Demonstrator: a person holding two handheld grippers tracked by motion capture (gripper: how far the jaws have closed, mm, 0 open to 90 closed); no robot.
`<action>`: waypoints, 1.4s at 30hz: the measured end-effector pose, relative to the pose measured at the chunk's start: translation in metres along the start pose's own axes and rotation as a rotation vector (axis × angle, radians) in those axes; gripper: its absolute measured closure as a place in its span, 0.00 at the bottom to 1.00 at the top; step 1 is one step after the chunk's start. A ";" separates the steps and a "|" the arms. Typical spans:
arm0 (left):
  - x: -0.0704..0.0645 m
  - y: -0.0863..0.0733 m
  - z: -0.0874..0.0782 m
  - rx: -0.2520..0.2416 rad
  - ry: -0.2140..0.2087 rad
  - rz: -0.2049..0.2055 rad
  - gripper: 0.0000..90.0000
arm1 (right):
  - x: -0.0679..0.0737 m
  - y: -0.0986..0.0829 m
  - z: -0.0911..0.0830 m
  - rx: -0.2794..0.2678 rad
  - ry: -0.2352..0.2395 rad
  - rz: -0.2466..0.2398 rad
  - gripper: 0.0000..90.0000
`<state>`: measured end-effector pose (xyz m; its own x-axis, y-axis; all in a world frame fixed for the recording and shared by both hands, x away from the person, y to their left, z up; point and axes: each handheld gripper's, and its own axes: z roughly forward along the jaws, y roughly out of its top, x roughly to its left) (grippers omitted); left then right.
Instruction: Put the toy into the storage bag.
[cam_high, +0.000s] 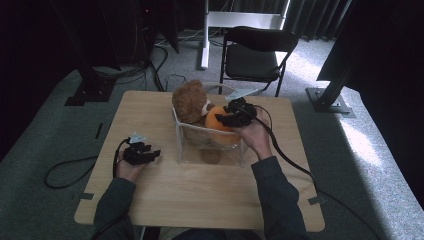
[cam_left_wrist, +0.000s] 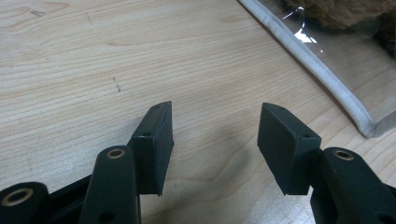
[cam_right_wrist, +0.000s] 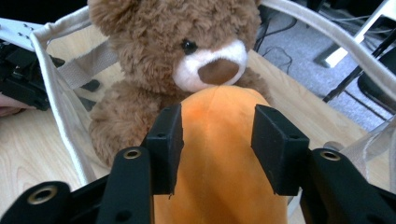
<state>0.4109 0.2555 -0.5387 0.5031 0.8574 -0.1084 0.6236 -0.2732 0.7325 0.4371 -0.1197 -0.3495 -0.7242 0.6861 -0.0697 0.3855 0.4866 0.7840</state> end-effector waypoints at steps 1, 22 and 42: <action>0.000 0.000 0.000 0.002 0.001 0.000 0.51 | 0.000 0.000 0.000 0.006 0.003 0.001 0.61; 0.000 0.000 -0.001 -0.002 0.001 -0.004 0.51 | 0.002 -0.024 -0.011 0.077 0.032 0.022 0.83; 0.000 0.000 0.000 -0.001 -0.001 0.002 0.51 | 0.005 -0.029 -0.036 -0.050 0.020 0.003 0.82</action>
<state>0.4107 0.2556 -0.5386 0.5045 0.8567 -0.1078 0.6219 -0.2739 0.7336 0.4017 -0.1504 -0.3505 -0.7348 0.6760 -0.0556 0.3586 0.4568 0.8141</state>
